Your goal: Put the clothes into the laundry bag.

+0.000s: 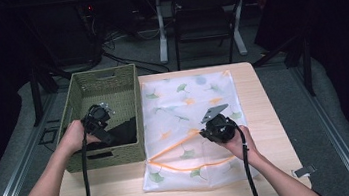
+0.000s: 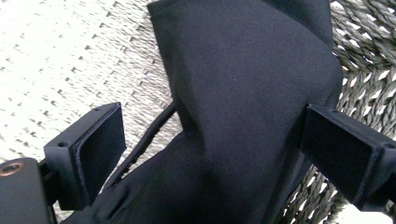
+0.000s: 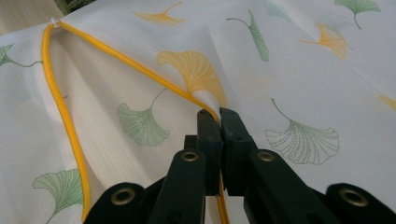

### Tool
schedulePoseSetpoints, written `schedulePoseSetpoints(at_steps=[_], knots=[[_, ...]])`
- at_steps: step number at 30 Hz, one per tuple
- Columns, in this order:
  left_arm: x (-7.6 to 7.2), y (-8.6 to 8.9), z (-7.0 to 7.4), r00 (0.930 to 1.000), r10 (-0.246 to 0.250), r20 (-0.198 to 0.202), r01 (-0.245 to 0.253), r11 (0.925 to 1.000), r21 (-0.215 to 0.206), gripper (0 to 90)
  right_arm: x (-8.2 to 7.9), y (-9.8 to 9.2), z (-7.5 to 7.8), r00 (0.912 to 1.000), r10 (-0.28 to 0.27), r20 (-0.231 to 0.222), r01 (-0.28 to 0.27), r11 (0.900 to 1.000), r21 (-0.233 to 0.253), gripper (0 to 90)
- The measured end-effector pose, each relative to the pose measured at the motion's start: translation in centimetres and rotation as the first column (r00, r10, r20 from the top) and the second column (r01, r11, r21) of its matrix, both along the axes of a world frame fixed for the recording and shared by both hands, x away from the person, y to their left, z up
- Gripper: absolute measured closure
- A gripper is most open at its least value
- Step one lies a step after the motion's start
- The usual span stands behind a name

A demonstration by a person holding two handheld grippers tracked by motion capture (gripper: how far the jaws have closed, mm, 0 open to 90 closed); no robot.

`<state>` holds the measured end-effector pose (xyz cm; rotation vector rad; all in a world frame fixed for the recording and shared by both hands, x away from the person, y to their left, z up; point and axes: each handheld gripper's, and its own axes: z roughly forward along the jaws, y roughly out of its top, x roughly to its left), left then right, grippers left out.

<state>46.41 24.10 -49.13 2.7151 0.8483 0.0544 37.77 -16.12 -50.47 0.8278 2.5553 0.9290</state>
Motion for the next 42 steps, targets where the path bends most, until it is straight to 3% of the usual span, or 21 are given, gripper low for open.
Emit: schedulePoseSetpoints(at_steps=[8,13,22,33,34,42], knots=[[0.1,-0.1,-0.9,0.9991,-0.018,-0.039,0.019,0.9996,0.019,7.7,0.0,0.1,-0.1,1.0,0.002,-0.003,-0.002,1.0,0.0,88.1],[0.3,-0.1,-1.2,0.9975,-0.027,-0.065,0.027,0.9996,0.005,8.9,0.0,0.1,-0.1,1.0,0.002,-0.003,-0.002,1.0,-0.001,88.1],[0.4,-0.4,-2.0,0.9941,-0.048,-0.097,0.049,0.9987,0.015,18.0,0.0,0.1,-0.1,1.0,0.002,0.0,-0.002,1.0,-0.004,88.1],[0.1,-0.7,-2.3,0.9917,-0.075,-0.104,0.078,0.9968,0.019,40.9,0.0,0.2,-0.1,1.0,0.0,0.001,0.0,1.0,-0.004,88.1],[0.0,-0.7,-2.4,0.9911,-0.089,-0.1,0.091,0.9956,0.021,47.0,0.0,0.2,-0.1,1.0,0.003,0.003,-0.003,1.0,-0.005,88.1],[-0.1,-0.7,-2.3,0.9944,-0.072,-0.077,0.075,0.9967,0.032,57.6,-0.1,0.3,-0.1,1.0,0.001,0.002,-0.001,1.0,-0.006,88.1]])
